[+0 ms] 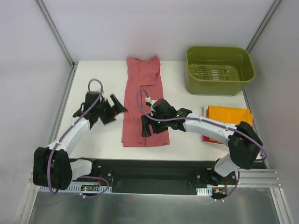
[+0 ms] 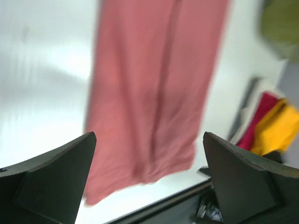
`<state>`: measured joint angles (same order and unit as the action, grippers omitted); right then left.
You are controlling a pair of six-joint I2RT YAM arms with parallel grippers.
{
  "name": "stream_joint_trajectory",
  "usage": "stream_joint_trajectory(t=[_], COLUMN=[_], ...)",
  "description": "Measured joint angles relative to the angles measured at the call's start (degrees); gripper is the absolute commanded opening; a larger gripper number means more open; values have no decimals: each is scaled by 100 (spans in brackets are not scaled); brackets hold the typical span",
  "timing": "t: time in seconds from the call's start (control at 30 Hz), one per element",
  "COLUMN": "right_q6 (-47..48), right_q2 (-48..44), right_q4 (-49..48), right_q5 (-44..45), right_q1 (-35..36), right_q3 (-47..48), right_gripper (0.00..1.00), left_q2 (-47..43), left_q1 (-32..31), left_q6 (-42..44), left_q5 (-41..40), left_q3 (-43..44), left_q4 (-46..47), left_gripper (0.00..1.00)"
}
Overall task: Fold and stack the t-shirts
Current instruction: Rotate the tshirt 90 degrees
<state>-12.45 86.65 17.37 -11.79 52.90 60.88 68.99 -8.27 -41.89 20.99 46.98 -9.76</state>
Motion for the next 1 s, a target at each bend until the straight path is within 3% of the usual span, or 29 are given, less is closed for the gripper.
stream_joint_trajectory(t=[0.13, 0.23, 0.43, 0.57, 0.83, 0.93, 0.97, 1.0], right_q6=[-236, -358, -511, -549, -577, -584, -599, -614], right_q2=[745, 1241, 1860, 2000, 2179, 2256, 2280, 2299], right_q4=[-79, -122, -118, 24, 422, 483, 496, 514], right_q5=[61, 76, 205, 472, 1036, 1119, 1141, 1163], right_q1=[203, 404, 621, 629, 798, 846, 855, 859], right_q3=[264, 577, 1067, 1198, 1397, 1471, 1488, 1499], right_gripper=[62, 59, 54, 54, 43, 27, 15, 9], left_q2=[-535, -1207, -2098, -2068, -1838, -1838, -1840, -1843], left_q1=[-37, -37, -37, -37, -37, -37, -37, -37], left_q6=[-186, -251, -258, -240, -223, -223, -223, -223], left_q5=[-52, -61, -179, -216, -227, -227, -234, -254], left_q3=[-1644, -2175, -2297, -2297, -2295, -2291, -2288, -2291], left_q4=[-417, -636, -608, -623, -693, -693, -693, -695], left_gripper=[99, 99, 99, 99, 99, 99, 99, 99])
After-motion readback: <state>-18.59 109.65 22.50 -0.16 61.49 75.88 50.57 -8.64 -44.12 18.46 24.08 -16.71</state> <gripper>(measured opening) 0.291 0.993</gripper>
